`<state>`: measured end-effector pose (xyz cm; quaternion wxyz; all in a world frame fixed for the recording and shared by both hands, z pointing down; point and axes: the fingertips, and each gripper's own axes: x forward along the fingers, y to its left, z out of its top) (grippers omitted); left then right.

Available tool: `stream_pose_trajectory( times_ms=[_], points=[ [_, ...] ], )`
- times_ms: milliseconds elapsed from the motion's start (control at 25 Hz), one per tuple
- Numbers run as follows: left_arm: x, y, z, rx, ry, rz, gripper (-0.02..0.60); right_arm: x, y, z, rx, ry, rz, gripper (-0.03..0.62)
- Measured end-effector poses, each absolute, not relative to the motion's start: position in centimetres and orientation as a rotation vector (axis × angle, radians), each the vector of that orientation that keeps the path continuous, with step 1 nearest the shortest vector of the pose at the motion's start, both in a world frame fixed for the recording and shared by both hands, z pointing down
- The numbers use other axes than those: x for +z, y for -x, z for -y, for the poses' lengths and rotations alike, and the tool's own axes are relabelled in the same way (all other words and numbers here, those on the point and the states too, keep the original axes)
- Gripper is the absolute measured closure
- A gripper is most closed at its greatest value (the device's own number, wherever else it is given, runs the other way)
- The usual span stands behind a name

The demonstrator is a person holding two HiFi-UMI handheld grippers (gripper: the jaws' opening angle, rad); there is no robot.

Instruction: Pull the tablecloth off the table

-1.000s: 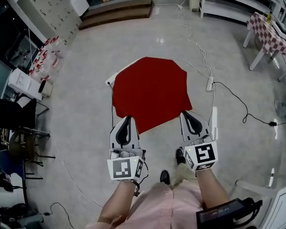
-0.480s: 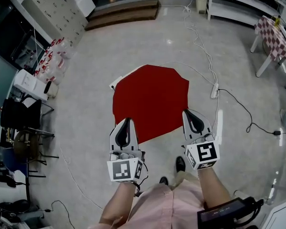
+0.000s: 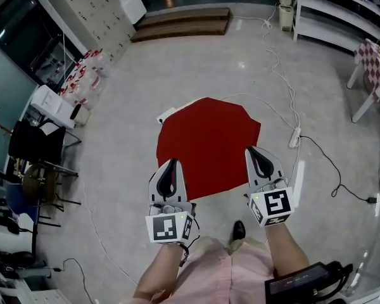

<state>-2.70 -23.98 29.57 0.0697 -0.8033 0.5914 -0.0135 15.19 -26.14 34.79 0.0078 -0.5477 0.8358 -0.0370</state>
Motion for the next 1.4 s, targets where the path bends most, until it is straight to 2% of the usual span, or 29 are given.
stream_pose_trajectory(
  times_ms=[920,1400],
  points=[
    [30.7,9.2,26.6,-0.024,2.375,-1.877,0.546,36.3,-8.7,30.1,-0.125,1.667,-2.724,0.576],
    [35.8,10.7,26.6,-0.083,2.430,-1.920,0.546,42.8,-8.5,29.1,-0.259,1.745,-2.804,0.576]
  ],
)
